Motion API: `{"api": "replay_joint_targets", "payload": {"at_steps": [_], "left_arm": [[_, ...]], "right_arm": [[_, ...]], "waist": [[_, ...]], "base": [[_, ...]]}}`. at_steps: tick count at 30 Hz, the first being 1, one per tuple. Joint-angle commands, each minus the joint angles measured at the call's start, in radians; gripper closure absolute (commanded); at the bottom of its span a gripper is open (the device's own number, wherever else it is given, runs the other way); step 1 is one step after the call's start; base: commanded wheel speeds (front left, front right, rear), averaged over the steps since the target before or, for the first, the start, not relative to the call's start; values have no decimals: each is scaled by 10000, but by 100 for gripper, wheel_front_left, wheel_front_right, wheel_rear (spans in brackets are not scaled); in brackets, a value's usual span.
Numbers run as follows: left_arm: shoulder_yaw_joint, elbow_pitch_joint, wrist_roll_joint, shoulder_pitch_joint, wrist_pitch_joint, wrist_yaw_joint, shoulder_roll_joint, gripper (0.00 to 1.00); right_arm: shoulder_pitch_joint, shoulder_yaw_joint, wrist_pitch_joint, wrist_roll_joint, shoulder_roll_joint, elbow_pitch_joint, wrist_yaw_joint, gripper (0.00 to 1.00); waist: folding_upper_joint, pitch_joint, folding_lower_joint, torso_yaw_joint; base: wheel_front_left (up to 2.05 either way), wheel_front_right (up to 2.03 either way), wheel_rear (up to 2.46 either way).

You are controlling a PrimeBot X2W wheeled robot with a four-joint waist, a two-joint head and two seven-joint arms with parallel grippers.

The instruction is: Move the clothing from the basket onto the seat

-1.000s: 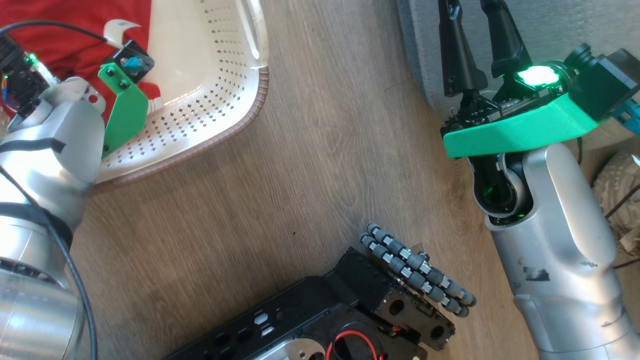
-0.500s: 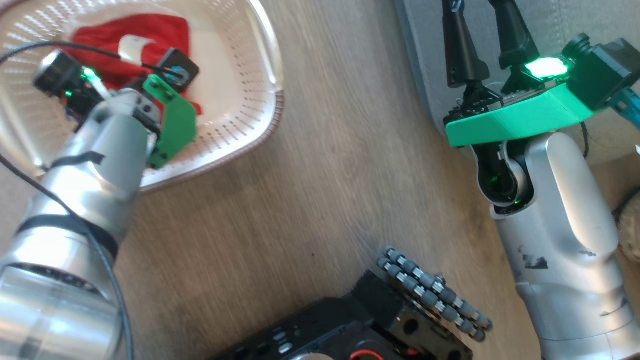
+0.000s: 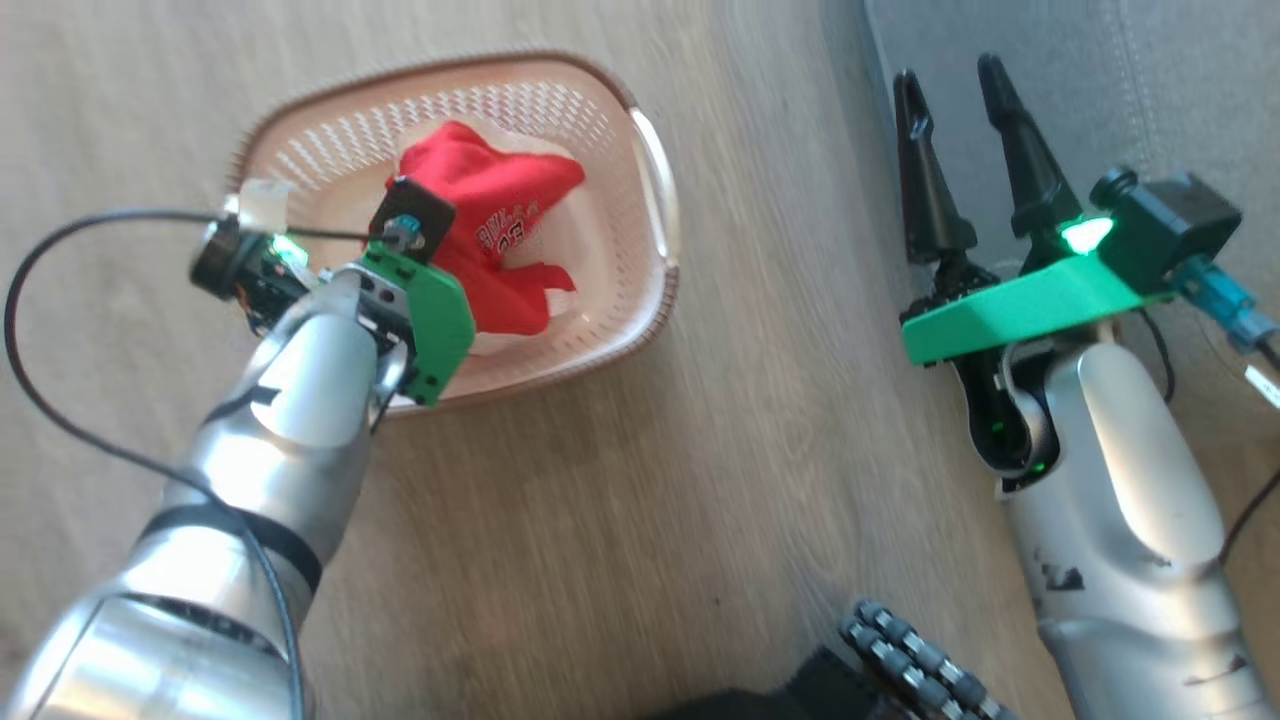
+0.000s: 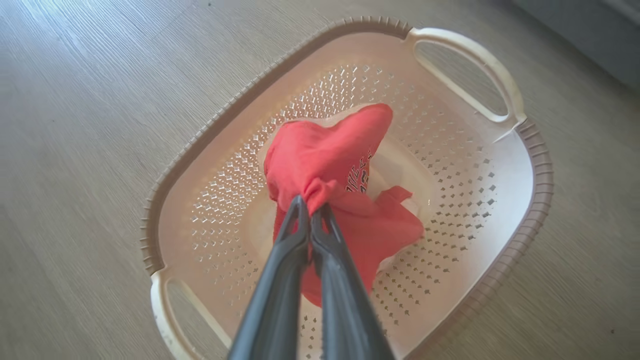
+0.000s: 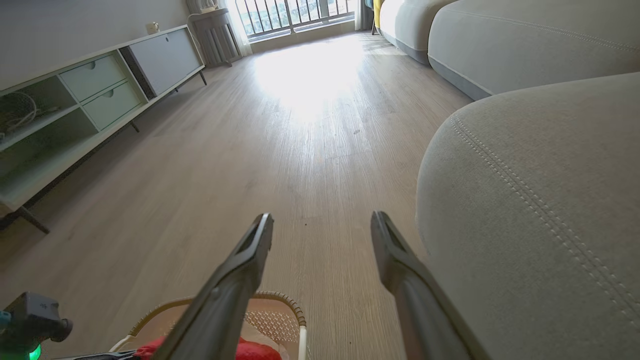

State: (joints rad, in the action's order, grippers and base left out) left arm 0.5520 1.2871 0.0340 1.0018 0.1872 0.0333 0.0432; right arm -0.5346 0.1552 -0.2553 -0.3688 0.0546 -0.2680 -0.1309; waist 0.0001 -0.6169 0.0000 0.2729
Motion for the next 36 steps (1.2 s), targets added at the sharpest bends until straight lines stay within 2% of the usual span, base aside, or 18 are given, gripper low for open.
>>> {"api": "replay_joint_targets", "payload": {"at_steps": [1,4,7,14,19,27,36], "left_arm": [[-193,-431,304,-206,230,102,78,100],[-115,-1034,1061,-668,442,229,74,100],[44,-1650,1972,-1083,547,159,73,100],[1011,-3013,3808,-1645,648,-330,71,100],[1556,-3709,4657,-1861,716,-689,71,100],[1796,-5039,5200,-2139,742,-1168,71,100],[1729,-6251,5111,-2356,744,-1283,70,100]], "right_arm": [[347,79,-65,98,-10,199,2,0],[557,34,-65,200,90,48,2,0],[808,-14,-65,277,178,-96,2,0],[1480,-202,-65,393,406,-393,2,0],[1896,-212,-65,455,452,-546,2,0],[2541,-197,-65,535,542,-774,2,0],[3089,-301,-65,605,536,-890,2,0]], "waist": [[-1,802,0,-647],[-1,1318,0,-943],[-1,1857,0,-1222],[-1,2988,0,-1824],[-1,3611,0,-2132],[-1,4501,0,-2548],[-1,5164,0,-2902]], "base": [[0,0,0],[0,0,0],[0,0,0],[0,0,0],[0,0,0],[0,0,0],[0,0,0]]}}
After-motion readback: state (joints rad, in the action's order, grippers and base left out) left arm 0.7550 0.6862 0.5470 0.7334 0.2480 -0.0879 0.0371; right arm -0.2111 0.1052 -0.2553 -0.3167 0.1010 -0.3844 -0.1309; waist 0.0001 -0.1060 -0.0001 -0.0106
